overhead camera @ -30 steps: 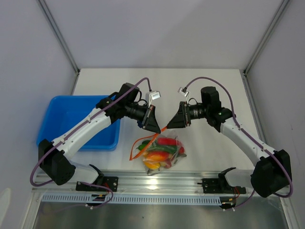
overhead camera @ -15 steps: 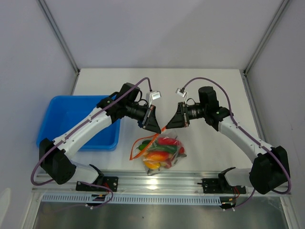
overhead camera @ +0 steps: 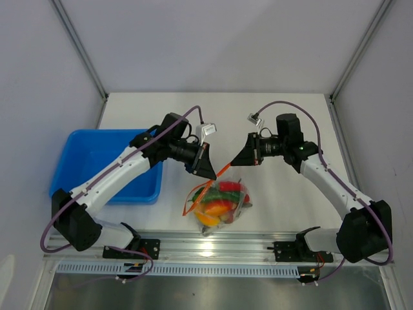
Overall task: Place the food in the zip-top bag and seal the zipper
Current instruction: Zip the zipper food storage bag at the center of the board.
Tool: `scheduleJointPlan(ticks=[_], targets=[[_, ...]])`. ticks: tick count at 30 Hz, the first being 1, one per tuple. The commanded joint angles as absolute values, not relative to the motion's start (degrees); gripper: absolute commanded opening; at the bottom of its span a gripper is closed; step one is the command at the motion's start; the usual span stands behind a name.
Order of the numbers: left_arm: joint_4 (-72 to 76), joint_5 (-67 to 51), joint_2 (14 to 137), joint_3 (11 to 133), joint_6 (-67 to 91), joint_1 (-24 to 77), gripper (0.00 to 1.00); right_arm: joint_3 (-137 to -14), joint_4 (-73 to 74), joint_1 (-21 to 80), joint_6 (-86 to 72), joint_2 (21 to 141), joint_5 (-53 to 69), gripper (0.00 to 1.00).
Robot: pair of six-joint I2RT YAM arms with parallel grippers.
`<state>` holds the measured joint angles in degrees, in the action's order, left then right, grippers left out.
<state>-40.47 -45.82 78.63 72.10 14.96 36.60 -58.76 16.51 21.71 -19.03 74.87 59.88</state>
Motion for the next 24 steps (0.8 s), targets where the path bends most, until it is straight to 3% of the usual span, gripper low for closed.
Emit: scheduleJointPlan(ticks=[1, 24], targets=[[-44.47, -45.27, 74.10, 70.93, 14.33, 36.74, 0.01, -61.53, 16.87, 18.90, -17.31, 72.42, 55.11, 0.00], [-50.71, -39.55, 61.97, 63.72, 15.82, 36.74, 0.01, -59.59, 20.83, 9.84, -17.49, 70.05, 48.78, 0.00]])
